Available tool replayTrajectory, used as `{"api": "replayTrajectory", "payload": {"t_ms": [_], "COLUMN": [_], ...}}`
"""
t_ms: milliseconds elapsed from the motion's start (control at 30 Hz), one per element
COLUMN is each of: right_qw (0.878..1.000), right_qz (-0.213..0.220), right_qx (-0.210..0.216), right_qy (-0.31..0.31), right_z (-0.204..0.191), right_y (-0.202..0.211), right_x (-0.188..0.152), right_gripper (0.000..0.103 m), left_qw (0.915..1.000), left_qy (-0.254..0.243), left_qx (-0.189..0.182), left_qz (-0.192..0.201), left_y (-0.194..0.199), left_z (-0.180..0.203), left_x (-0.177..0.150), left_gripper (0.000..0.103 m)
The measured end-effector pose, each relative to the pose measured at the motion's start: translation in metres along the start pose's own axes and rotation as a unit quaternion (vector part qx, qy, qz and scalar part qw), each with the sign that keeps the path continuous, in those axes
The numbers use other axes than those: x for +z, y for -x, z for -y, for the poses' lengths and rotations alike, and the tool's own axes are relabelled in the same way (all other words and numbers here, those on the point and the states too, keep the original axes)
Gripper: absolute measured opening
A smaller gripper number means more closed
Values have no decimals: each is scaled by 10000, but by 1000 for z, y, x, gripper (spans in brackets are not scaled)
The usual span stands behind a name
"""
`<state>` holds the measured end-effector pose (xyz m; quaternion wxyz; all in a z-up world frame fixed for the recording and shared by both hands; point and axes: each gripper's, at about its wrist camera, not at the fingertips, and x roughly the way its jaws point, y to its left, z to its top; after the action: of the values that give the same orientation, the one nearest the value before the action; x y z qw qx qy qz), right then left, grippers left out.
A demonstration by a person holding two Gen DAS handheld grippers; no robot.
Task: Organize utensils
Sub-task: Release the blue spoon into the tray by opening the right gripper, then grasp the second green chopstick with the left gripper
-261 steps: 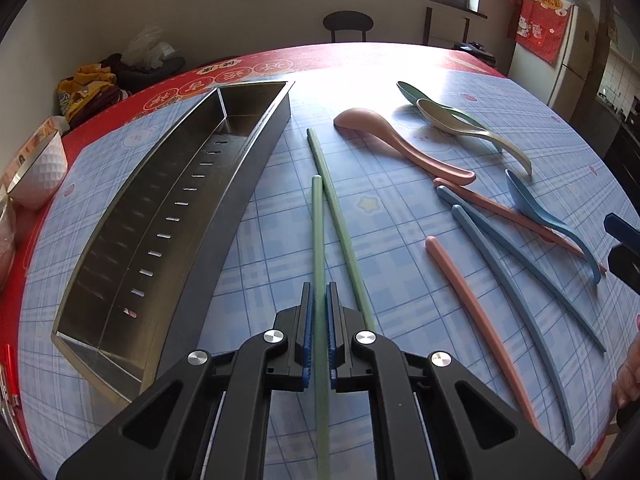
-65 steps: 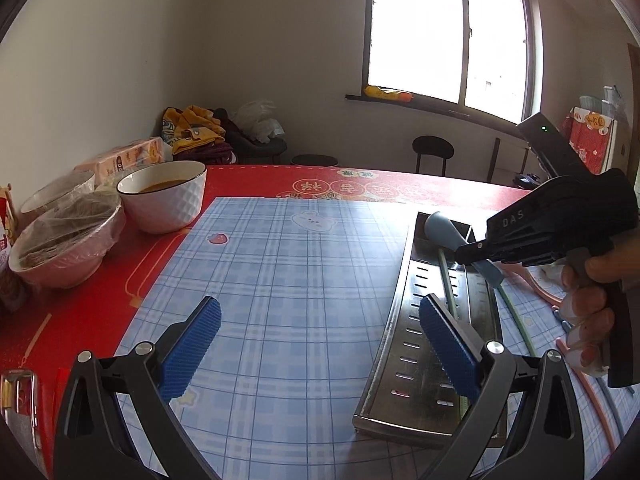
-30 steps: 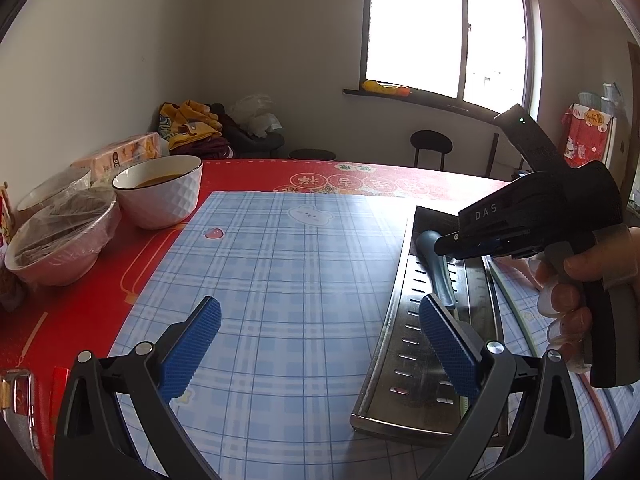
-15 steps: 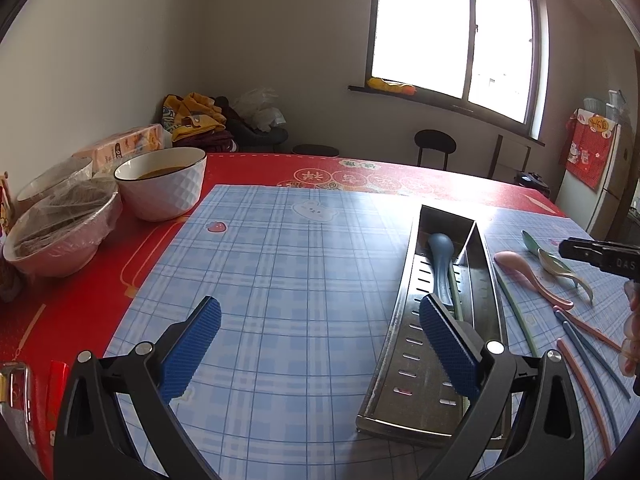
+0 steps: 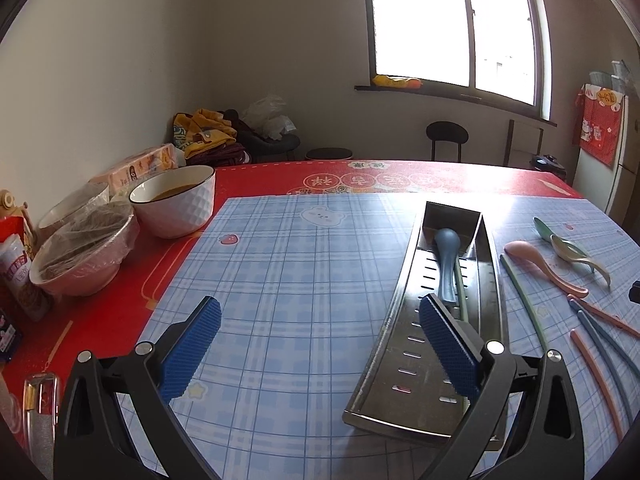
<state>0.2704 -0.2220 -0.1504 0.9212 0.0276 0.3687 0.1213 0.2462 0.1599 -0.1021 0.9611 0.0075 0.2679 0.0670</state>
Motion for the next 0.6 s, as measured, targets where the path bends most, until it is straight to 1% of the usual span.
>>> {"api": "replayTrajectory", "payload": {"t_ms": [100,200,367,433,500,600], "right_qw": [10000,9999,9997,9996,9990,9982], "right_qz": [67,124,200,212,227,235], "right_qx": [-50,-65,-75,-32,95,195], "right_qy": [42,14,-86,-198,-375,-521], "right_z": [7,15,31,38,45,51], "right_y": [3,3,2,1,2,1], "right_x": [-2,-4,-4,-5,-4,-5], "right_gripper": [25,25,25,25,25,25], "left_qw": [9999,9994,9968,9951,9933,9907], "left_qy": [37,-36,-440,-625,-797,-976], "left_qx": [-116,-288,-607,-723,-808,-946], "left_qz": [82,185,284,265,198,-2], "left_y": [17,32,48,49,45,35], "left_z": [12,33,82,103,123,151], "left_x": [8,16,21,21,19,15], "left_gripper": [97,97,96,95,93,86]}}
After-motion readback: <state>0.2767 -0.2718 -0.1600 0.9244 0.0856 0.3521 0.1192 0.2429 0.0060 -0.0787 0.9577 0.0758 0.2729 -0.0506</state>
